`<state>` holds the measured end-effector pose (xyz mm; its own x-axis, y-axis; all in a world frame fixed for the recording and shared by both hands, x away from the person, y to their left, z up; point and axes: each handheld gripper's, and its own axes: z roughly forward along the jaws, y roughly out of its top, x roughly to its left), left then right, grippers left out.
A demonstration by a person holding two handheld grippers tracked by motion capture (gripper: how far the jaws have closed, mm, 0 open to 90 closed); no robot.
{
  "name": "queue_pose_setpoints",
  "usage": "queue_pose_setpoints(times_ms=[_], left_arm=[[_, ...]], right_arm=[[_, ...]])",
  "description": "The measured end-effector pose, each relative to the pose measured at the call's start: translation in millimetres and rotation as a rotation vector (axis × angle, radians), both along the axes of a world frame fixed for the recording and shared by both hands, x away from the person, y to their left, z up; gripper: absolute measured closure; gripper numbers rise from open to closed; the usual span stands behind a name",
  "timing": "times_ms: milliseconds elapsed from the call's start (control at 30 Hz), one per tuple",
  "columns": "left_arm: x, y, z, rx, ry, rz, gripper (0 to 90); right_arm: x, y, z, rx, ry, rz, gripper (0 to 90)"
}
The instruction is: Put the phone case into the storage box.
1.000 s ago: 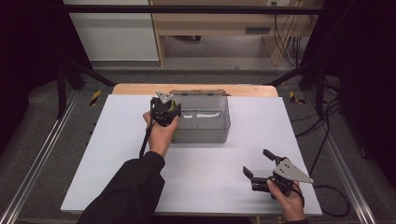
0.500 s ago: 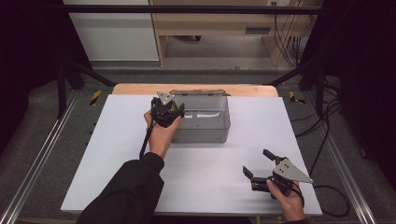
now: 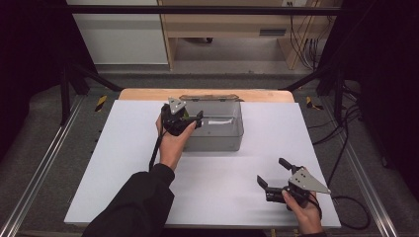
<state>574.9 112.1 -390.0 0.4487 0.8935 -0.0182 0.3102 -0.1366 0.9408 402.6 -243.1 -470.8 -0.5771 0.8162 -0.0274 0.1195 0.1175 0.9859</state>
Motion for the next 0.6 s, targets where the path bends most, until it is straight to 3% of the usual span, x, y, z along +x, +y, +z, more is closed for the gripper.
queue_pose_setpoints(times_ms=[133,233,467,600], left_arm=[[-2.5,-2.2,0.7,-0.007,-0.025,-0.018,13.0],[-7.0,-3.1,1.7,-0.017,-0.075,-0.040,10.4],[-10.6,-7.7,-0.7,-0.015,-0.064,-0.093,6.2],[-13.6,-5.8,0.8,-0.046,-0.091,-0.114,4.8]], right_arm=[[0.0,-1.2,-0.2,0.001,0.001,-0.002,2.4],[-0.2,-0.6,0.1,-0.001,0.001,0.000,2.4],[-0.2,-0.5,1.0,-0.004,-0.005,-0.005,2.4],[-0.3,-1.3,1.2,0.002,-0.002,-0.012,2.1]])
